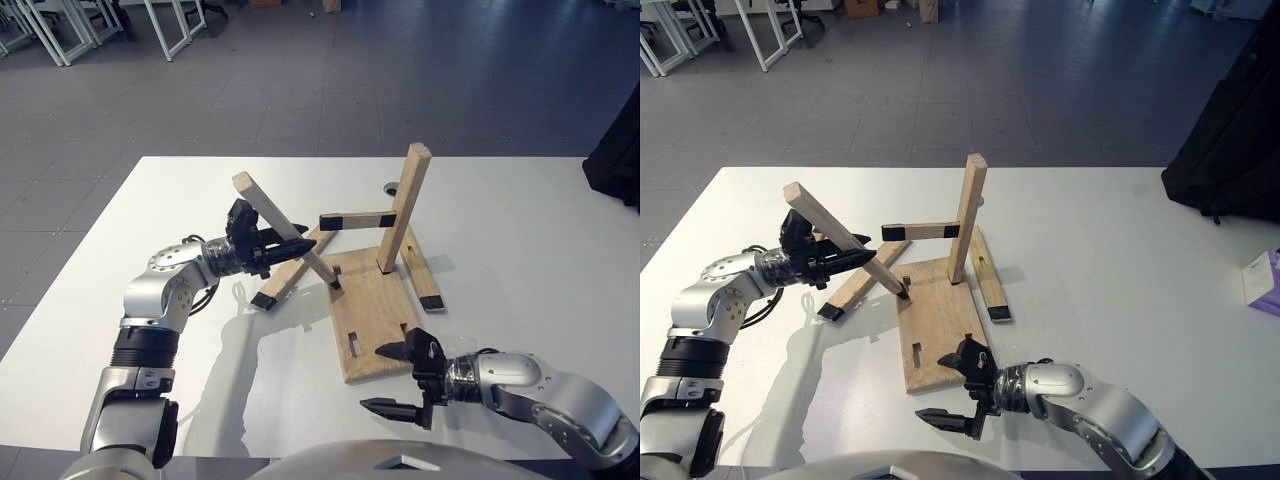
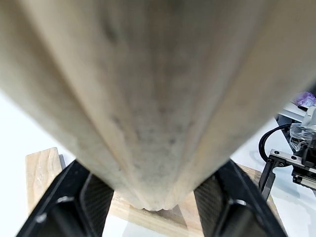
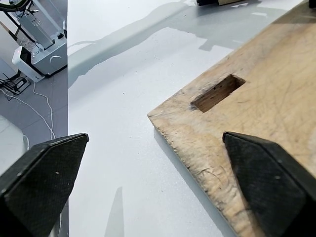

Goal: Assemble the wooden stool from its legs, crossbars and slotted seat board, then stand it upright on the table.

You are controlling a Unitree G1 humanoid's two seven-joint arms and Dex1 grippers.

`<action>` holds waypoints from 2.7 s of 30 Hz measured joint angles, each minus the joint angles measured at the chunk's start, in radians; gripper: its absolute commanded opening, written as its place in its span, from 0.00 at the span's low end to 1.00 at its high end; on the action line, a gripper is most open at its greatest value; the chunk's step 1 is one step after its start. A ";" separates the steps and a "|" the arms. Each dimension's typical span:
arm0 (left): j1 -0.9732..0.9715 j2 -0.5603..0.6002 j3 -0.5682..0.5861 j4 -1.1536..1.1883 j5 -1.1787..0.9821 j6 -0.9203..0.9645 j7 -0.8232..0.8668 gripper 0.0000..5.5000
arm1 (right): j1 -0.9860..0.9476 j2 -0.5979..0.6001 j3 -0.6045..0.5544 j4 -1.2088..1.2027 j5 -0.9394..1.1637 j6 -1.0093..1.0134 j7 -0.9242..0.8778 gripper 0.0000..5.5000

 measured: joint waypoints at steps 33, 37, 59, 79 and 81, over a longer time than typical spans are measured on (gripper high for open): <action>-0.240 -0.011 -0.095 0.398 0.173 -0.249 -0.273 0.37 | -0.003 -0.101 -0.081 0.010 0.002 0.037 0.170 0.91; -0.171 -0.001 -0.094 0.284 0.173 -0.246 -0.227 0.37 | 0.001 -0.101 -0.082 0.008 -0.002 0.037 0.164 0.91; -0.282 0.035 -0.188 0.369 0.174 -0.188 -0.247 0.37 | -0.005 -0.100 -0.071 0.019 -0.059 0.008 0.200 0.91; -0.308 0.043 -0.304 0.363 0.175 -0.211 -0.156 0.37 | -0.275 0.522 -0.386 0.087 0.363 0.114 -0.465 0.52; -0.307 0.043 -0.305 0.357 0.175 -0.211 -0.154 0.37 | -0.387 0.594 -0.382 0.096 0.301 0.092 -0.586 0.52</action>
